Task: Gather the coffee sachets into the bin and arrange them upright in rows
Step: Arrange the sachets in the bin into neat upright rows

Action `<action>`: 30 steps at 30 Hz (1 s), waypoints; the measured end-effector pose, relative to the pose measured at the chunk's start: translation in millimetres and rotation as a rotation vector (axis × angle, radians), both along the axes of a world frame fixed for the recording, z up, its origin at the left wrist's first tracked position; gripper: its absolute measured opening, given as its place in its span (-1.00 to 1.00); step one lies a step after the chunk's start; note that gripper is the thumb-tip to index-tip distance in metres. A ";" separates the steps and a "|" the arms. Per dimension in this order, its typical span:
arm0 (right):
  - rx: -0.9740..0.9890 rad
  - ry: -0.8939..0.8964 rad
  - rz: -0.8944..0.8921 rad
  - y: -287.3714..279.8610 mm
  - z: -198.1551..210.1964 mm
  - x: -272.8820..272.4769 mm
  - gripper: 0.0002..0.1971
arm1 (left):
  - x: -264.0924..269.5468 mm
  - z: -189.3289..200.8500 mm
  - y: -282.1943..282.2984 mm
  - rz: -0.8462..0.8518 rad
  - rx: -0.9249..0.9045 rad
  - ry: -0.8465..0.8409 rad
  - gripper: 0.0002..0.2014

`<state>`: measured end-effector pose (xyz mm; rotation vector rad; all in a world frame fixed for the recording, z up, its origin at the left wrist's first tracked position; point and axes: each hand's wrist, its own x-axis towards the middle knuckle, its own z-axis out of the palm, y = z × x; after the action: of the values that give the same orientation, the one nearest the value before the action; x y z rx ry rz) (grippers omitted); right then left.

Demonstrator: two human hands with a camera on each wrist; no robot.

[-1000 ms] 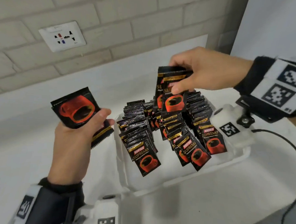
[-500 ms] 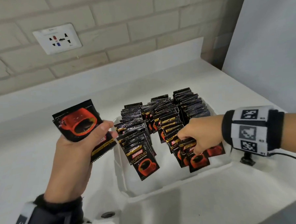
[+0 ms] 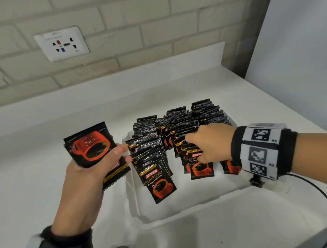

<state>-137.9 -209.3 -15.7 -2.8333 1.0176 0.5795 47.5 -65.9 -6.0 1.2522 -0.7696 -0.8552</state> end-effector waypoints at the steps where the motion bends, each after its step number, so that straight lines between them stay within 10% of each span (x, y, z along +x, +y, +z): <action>1: -0.033 0.013 0.009 0.9 0.9 0.1 -0.68 | -0.7 -0.6 -0.3 -0.001 0.008 0.002 -0.48; 11: -0.197 0.114 0.079 5.9 2.4 1.8 -0.62 | -2.6 -0.4 4.8 -0.016 0.019 -0.065 -0.48; 17: -0.248 0.072 0.014 1.7 12.8 -5.4 -0.63 | -2.8 -2.9 5.0 -0.010 0.052 0.005 -0.96; 23: -0.208 -0.190 -0.201 -7.6 49.7 -35.6 -0.66 | -1.6 -11.1 -1.4 -0.053 0.070 0.254 -0.73; 30: 0.391 -0.755 -0.406 27.6 46.3 -50.8 -0.74 | -37.2 -18.7 -20.8 -0.315 0.169 0.294 -0.68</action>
<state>-188.7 -181.7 30.5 -2.1079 1.0974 -0.2895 10.4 -86.7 -24.6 1.1323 -0.6757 -1.3520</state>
